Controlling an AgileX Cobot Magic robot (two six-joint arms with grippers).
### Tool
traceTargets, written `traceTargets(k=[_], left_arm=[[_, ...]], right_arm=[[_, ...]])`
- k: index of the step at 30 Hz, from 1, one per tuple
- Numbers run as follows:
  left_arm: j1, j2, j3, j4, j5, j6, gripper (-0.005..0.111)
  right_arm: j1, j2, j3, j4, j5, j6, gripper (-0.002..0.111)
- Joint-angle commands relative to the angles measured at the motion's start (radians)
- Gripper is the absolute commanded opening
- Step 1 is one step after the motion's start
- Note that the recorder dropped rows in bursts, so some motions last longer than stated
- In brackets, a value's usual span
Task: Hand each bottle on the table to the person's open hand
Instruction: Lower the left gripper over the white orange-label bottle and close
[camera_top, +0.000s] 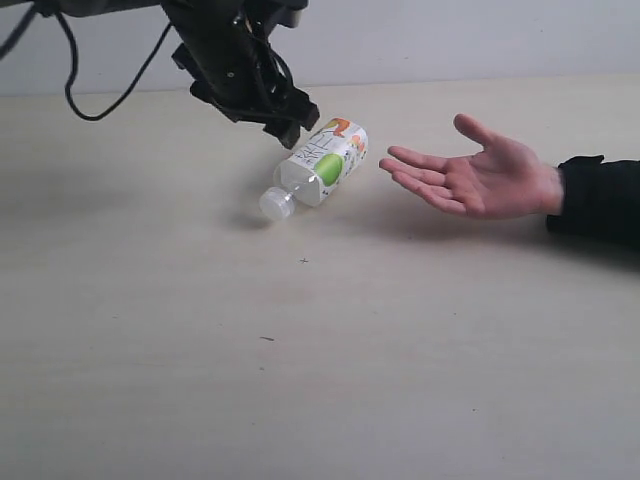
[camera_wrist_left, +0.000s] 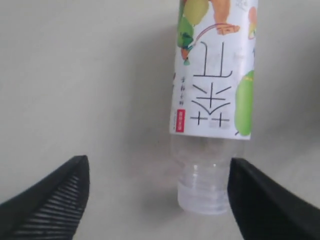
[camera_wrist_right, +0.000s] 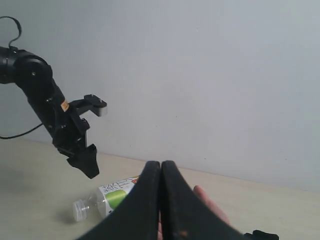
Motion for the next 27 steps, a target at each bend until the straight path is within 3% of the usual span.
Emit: traceTargets(k=[1,11,27], left_arm=[[-0.029,0.082,-0.1,-0.016,0.039,0.025,0.08],[-0.063,0.187,-0.198,-0.045,-0.028,0.058,0.081],[-0.063,0.264,-0.198,-0.045,-0.08,0.066,0.08]], right_arm=[[0.003,-0.005,0.005,-0.008,-0.003,-0.004,0.0],[0.003,-0.005,0.005,-0.008,-0.003,-0.004,0.0],[0.003,-0.005,0.005,-0.008,-0.003,-0.004,0.0]])
